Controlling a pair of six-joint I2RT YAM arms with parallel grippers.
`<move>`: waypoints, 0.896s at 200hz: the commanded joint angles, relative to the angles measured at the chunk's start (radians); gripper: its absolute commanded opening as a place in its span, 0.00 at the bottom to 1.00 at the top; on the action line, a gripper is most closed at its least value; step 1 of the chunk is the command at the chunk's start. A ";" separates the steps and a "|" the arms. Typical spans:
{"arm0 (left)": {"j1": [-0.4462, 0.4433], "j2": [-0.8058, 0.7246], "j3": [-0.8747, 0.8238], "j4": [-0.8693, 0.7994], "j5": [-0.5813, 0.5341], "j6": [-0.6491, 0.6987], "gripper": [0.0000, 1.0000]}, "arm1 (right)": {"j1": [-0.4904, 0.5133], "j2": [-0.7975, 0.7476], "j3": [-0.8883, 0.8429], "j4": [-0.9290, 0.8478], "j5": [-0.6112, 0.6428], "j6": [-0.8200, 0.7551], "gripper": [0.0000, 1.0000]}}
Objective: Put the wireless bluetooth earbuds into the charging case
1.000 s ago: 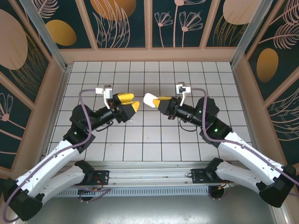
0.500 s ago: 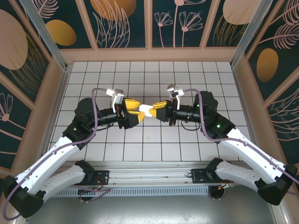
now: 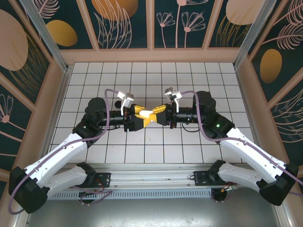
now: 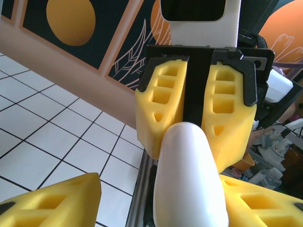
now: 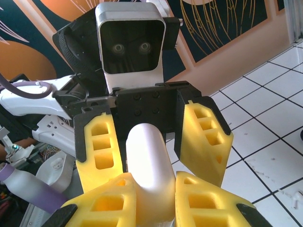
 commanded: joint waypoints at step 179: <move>0.019 -0.044 -0.029 0.016 -0.027 0.052 0.00 | -0.026 -0.024 -0.014 0.035 0.014 -0.031 0.16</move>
